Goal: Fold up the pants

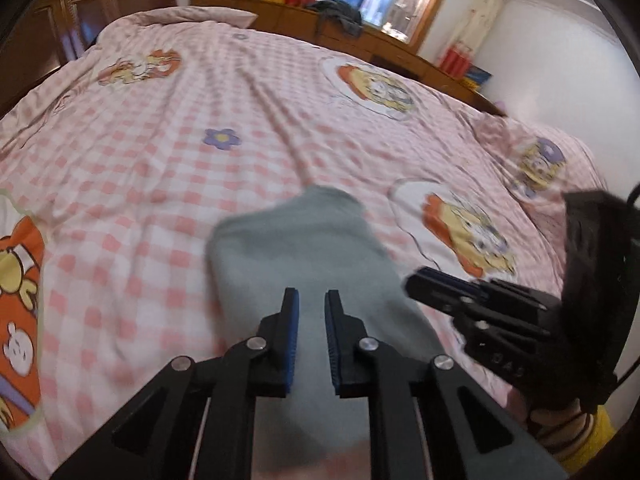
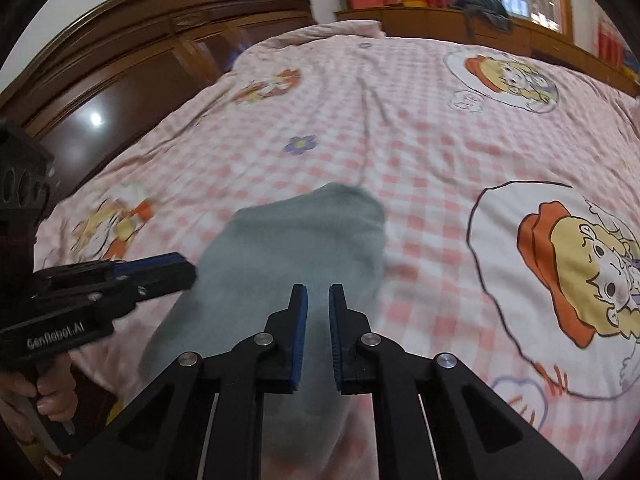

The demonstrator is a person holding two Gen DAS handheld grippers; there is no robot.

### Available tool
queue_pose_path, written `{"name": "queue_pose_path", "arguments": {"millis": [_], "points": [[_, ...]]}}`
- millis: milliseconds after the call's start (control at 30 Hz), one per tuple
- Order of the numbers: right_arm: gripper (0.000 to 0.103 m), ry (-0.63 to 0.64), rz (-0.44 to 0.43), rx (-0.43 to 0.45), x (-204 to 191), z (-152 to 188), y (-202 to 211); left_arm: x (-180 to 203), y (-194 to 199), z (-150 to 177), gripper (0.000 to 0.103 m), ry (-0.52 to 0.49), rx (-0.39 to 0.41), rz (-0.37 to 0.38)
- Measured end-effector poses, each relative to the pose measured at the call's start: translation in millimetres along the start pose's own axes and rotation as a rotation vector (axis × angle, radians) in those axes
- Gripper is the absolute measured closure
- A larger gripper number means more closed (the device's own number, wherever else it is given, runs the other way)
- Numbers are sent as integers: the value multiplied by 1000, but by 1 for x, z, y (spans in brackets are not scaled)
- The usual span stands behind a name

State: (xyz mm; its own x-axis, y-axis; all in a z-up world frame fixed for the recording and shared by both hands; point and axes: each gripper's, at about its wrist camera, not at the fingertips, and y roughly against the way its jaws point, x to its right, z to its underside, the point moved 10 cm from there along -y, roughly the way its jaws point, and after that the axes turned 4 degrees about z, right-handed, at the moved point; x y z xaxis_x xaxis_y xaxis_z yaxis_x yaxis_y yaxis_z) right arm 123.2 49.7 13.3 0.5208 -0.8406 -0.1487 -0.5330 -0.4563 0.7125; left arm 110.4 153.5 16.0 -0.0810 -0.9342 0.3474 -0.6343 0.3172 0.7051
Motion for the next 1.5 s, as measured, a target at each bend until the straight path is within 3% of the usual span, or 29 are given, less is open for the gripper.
{"name": "queue_pose_path", "arguments": {"millis": [167,267,433,533,667,867,1100,1500], "points": [[92,48,13,-81,-10,45,4,12,-2,49,91,-3,-66,-46],[92,12,7,-126,-3,72,1,8,-8,80,91,37,-99,-59],[92,-46,-17,-145,3,91,17,13,5,101,89,41,-82,-112],[90,-58,-11,-134,2,93,29,16,13,108,81,40,-84,-147],[62,-76,7,-126,0,99,37,17,18,112,64,61,-84,-196],[36,-39,91,-135,0,106,35,8,22,113,37,106,-88,-276],[36,-45,116,-163,3,115,26,-5,17,122,33,130,-112,-345],[35,-58,117,-181,6,121,19,-9,11,123,33,144,-120,-352]]}}
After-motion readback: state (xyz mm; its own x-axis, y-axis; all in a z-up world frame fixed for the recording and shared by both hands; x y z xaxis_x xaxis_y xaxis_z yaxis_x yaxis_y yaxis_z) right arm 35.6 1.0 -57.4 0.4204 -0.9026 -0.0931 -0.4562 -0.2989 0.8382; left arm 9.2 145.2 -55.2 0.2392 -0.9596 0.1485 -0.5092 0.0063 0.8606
